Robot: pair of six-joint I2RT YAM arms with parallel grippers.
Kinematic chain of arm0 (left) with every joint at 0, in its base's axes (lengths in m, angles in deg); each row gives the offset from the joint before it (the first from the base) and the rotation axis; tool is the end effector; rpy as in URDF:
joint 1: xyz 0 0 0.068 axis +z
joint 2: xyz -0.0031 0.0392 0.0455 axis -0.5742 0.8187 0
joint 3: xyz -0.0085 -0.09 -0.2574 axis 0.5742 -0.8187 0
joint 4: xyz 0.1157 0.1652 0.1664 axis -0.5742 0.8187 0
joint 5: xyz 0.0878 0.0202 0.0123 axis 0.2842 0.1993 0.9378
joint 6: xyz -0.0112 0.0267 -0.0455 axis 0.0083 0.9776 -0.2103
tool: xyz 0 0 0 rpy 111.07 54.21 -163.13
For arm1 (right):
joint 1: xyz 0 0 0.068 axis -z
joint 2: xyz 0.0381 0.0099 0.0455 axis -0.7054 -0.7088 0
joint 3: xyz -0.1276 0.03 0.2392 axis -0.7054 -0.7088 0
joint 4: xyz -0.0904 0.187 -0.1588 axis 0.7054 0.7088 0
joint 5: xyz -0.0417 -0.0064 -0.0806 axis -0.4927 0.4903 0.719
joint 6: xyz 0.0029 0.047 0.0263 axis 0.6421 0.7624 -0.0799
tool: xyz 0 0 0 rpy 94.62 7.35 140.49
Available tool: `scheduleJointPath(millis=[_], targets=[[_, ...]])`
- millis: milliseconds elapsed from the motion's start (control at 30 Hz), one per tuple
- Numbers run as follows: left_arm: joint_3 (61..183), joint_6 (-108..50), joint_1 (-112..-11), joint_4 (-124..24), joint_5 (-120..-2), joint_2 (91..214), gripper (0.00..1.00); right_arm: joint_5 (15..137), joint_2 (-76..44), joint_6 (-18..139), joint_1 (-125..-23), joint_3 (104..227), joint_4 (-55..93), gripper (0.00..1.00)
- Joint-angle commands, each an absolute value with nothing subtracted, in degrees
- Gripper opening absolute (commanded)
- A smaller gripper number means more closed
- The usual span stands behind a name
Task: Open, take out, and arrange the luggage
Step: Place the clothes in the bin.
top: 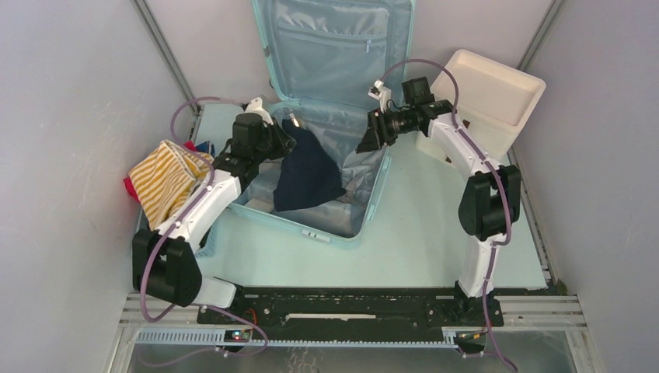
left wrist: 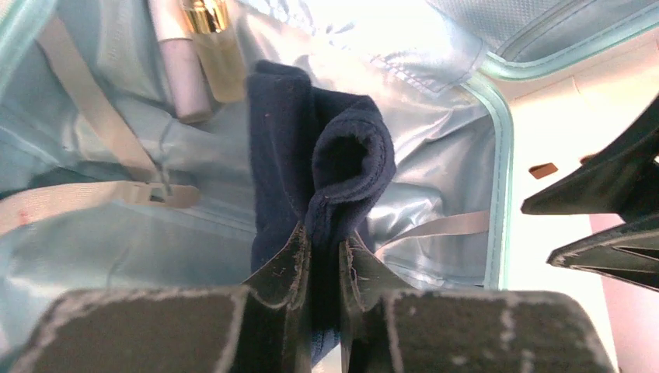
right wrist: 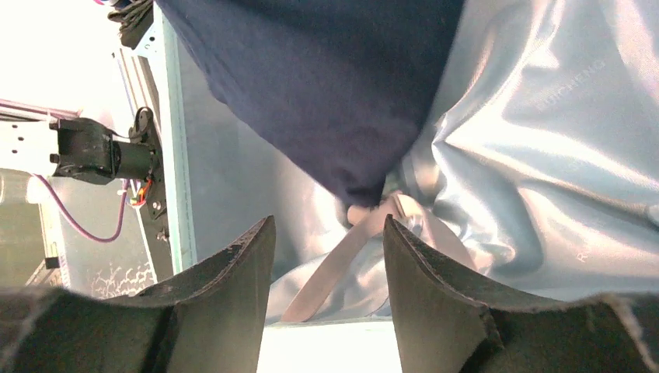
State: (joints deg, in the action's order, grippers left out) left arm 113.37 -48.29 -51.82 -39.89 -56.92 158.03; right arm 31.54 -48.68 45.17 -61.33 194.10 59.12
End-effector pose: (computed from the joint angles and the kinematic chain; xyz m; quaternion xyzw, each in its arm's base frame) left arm 0.3143 -0.0975 0.3128 -0.0832 0.8393 -0.2445 0.4783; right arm 0.4137 0.1514 0.3016 -0.3287 0.7921 0.4313 0.2802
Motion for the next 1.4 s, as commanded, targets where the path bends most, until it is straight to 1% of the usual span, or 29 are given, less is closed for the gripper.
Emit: scheduleJointPath(millis=[0, 233, 533, 933, 1067, 1200, 1367], targets=[[119.55, -42.60, -52.12, -38.80, -53.92, 153.94, 0.00, 29.47, -43.29, 41.84, -60.96, 193.02, 59.72, 0.62], [123.56, -36.58, -52.48, -34.51, -52.89, 151.60, 0.00, 28.24, -39.80, 41.31, -60.60, 189.20, 58.07, 0.61], [134.15, -24.84, -53.20, -22.59, -41.73, 148.02, 0.00, 26.89, -37.81, 41.53, -59.56, 186.59, 56.79, 0.61], [145.51, -14.40, -53.17, -13.57, -29.32, 143.02, 0.00, 25.56, -37.41, 41.66, -59.25, 185.21, 56.29, 0.61], [147.71, -12.46, -53.08, -12.07, -21.01, 140.92, 0.00, 25.03, -37.35, 41.66, -59.28, 184.89, 56.20, 0.61], [149.41, -12.39, -50.87, -10.50, -17.93, 138.72, 0.00, 24.62, -37.40, 41.84, -59.28, 184.52, 55.87, 0.61], [151.60, -15.10, -42.77, -7.19, -20.88, 137.36, 0.00, 24.23, -37.51, 42.08, -59.28, 184.15, 55.71, 0.61]])
